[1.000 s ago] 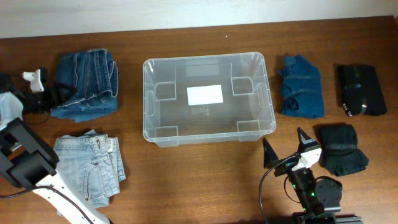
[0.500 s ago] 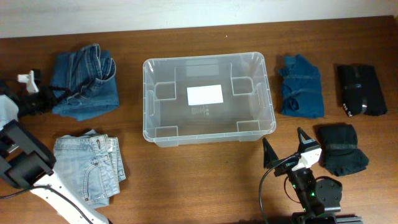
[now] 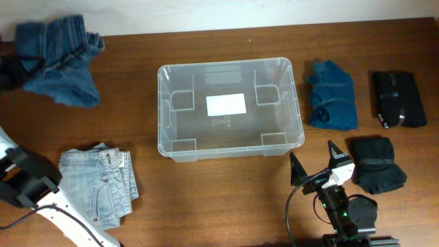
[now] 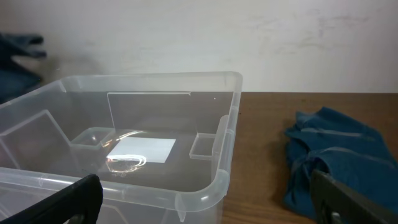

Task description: Pack container

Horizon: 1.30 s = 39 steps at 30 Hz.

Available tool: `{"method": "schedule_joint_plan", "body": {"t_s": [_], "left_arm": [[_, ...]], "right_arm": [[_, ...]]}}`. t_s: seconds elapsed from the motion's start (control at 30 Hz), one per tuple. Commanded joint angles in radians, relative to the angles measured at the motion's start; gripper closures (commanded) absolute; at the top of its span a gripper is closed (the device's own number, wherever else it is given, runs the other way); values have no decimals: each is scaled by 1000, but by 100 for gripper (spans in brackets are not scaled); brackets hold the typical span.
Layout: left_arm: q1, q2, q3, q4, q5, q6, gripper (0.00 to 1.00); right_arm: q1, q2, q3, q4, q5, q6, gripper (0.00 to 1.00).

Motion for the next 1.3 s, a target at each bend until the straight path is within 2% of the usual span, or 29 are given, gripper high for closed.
{"method": "schedule_joint_plan", "body": {"t_s": [0.0, 0.2, 0.3, 0.53, 0.97, 1.27], "left_arm": [[-80, -187, 217, -91, 150, -45, 87], [-230, -318, 378, -288, 115, -82, 87], [-311, -367, 387, -335, 21, -152, 87], [-448, -404, 387, -362, -135, -208, 87], [-367, -394, 386, -357, -491, -220, 86], [-340, -248, 385, -359, -550, -218, 86]], "right_arm": [[6, -9, -5, -6, 8, 4, 2], [6, -9, -5, -7, 8, 4, 1], [6, -9, -5, -6, 8, 4, 2], [6, -9, -5, -6, 8, 4, 2], [6, -9, -5, -7, 8, 4, 1], [6, -9, -5, -6, 8, 4, 2]]}}
